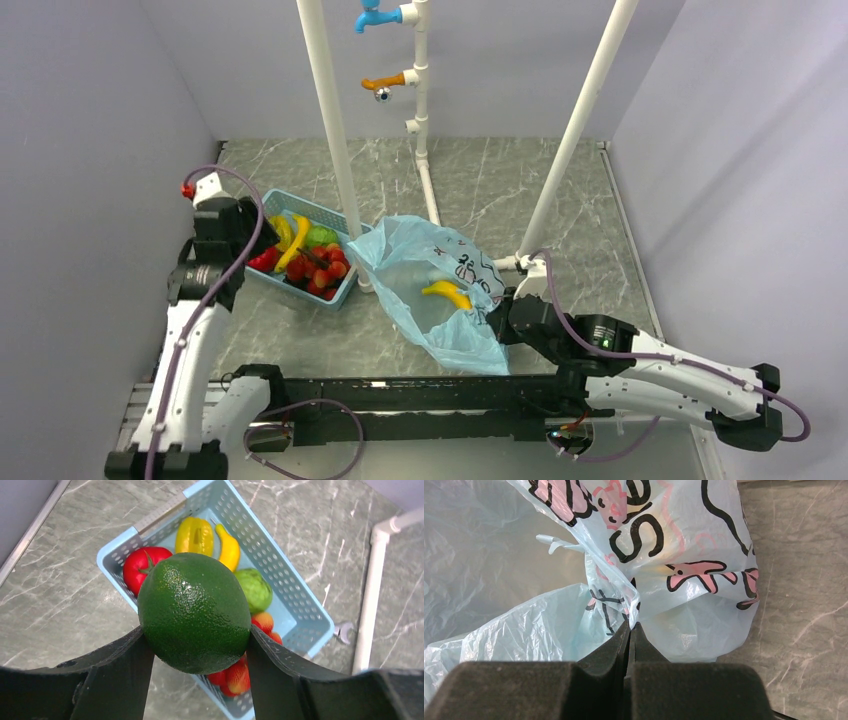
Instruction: Take the fake fruits out of the plastic bag
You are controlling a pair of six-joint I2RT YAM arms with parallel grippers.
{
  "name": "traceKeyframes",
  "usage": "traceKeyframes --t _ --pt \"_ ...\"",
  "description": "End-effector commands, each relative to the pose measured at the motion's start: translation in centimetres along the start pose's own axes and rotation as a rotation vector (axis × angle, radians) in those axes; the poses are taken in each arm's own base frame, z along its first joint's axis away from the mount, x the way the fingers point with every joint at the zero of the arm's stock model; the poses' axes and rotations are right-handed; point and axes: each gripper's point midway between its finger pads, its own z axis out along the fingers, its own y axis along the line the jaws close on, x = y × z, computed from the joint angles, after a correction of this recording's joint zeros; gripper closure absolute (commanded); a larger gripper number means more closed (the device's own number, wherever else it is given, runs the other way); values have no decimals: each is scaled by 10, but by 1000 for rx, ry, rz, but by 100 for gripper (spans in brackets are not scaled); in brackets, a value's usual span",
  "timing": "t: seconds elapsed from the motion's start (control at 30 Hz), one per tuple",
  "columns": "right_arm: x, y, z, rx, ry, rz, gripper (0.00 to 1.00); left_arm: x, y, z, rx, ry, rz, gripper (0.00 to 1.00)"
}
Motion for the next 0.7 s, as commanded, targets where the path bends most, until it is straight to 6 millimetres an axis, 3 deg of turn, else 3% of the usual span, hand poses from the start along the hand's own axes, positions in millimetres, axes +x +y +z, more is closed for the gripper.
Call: traceKeyframes --t 0.0,0.13,0.33,0.53,0.67 --pt "-19 11 -3 -26 -57 21 100 -20 -2 33 63 12 -74 72" --pt "-21 10 -4 -23 -70 19 100 -10 16 67 35 53 -145 64" --pt "-26 8 -6 -11 -82 10 100 28 26 100 38 186 -128 59" --pt "-30 10 -8 -26 -99 2 100 60 18 118 104 295 -152 54" --pt "-33 13 -9 -18 -88 -26 100 74 15 125 125 355 -174 37"
